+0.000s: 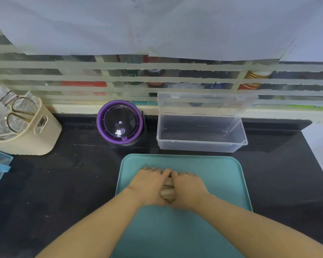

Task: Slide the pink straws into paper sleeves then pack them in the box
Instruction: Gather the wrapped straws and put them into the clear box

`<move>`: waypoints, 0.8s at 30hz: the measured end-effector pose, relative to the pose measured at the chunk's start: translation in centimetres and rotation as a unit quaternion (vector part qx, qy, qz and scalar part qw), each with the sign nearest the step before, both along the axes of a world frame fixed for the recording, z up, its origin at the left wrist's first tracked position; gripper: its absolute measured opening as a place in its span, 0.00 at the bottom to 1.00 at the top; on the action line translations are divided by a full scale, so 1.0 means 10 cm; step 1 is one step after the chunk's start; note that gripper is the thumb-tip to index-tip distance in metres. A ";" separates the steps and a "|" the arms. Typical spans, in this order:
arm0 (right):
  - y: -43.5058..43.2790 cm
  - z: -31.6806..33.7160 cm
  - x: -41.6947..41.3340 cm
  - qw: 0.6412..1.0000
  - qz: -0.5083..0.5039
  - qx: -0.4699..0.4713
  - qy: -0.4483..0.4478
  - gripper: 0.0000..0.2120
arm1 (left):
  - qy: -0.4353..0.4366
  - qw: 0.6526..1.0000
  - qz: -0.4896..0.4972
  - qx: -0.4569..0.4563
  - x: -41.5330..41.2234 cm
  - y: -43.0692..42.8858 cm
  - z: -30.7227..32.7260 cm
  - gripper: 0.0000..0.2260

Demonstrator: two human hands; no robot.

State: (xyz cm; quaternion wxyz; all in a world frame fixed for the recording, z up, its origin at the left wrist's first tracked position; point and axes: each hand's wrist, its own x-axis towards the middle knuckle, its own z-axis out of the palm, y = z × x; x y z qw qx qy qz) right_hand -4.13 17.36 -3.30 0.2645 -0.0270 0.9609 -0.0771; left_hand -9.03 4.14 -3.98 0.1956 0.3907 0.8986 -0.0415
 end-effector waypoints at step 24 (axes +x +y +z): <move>0.66 0.78 -0.35 0.991 -0.011 0.050 0.125 0.11 | 0.135 0.966 0.070 0.207 -0.35 0.07 0.75 0.36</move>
